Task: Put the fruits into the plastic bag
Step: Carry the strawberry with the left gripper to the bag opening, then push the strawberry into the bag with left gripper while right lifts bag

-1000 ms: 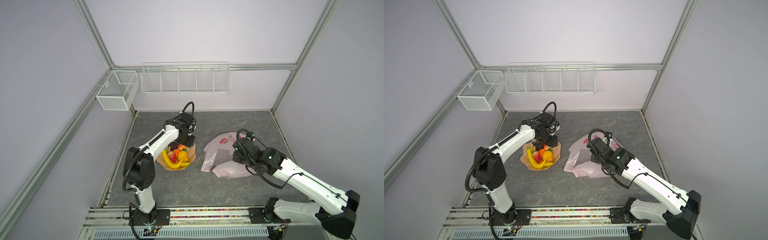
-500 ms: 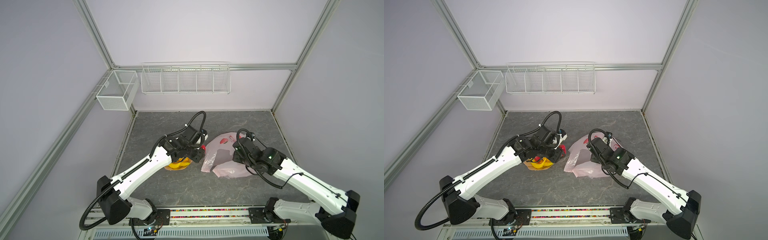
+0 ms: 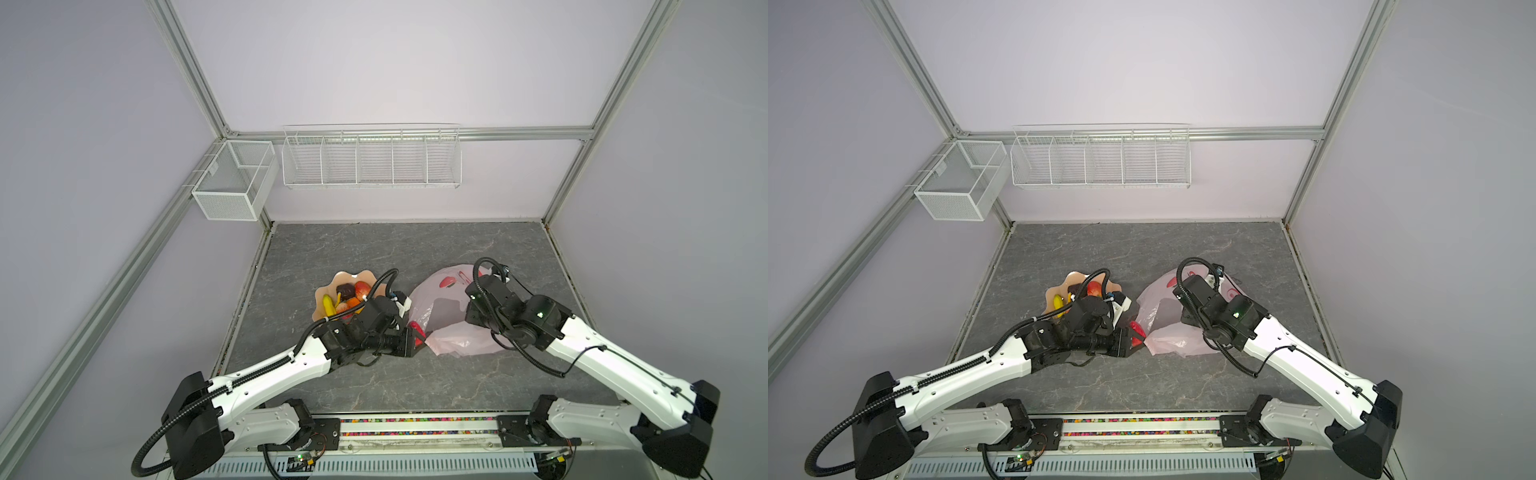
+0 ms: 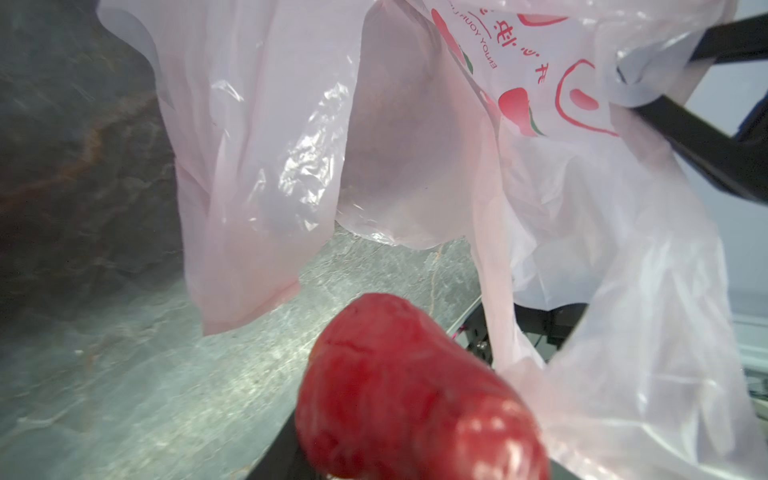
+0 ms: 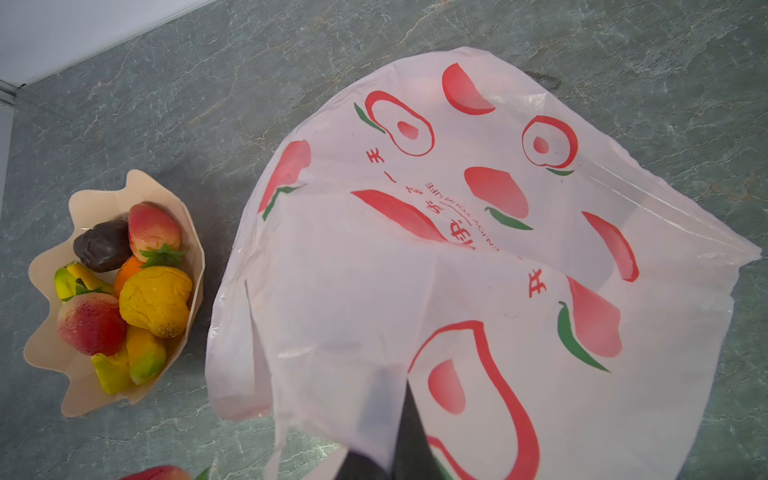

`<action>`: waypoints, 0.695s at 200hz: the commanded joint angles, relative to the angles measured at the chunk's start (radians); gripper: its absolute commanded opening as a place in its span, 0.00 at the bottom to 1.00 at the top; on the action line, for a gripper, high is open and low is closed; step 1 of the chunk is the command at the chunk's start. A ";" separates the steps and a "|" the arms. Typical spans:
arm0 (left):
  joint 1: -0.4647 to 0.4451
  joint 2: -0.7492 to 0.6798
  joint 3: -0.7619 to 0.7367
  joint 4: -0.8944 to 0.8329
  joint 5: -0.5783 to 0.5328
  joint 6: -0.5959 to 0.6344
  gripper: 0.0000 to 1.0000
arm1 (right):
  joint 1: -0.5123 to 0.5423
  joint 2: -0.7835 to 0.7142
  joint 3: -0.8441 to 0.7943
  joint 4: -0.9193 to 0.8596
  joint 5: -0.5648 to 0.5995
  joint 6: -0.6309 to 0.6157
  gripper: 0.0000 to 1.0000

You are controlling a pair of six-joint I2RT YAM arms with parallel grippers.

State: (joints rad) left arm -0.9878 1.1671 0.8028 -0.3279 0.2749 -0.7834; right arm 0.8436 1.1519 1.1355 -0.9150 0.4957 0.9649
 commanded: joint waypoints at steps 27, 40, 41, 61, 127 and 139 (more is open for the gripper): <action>-0.008 0.014 -0.057 0.284 0.083 -0.243 0.19 | -0.008 -0.015 -0.022 0.033 -0.029 0.026 0.06; -0.009 0.033 -0.071 0.320 0.104 -0.271 0.17 | -0.008 -0.014 -0.025 0.033 -0.034 0.030 0.06; -0.009 0.034 -0.073 0.322 0.106 -0.274 0.17 | -0.008 -0.014 -0.025 0.034 -0.034 0.030 0.06; -0.018 0.054 -0.086 0.364 0.125 -0.314 0.15 | -0.008 -0.017 -0.031 0.042 -0.042 0.035 0.06; -0.036 0.138 -0.085 0.411 0.102 -0.366 0.13 | -0.008 -0.039 -0.057 0.065 -0.070 0.054 0.06; -0.041 0.175 -0.065 0.424 0.093 -0.365 0.12 | -0.008 -0.049 -0.067 0.073 -0.072 0.063 0.06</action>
State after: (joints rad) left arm -1.0176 1.2831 0.7021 0.0433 0.3855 -1.1175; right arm 0.8402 1.1366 1.1000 -0.8654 0.4404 0.9916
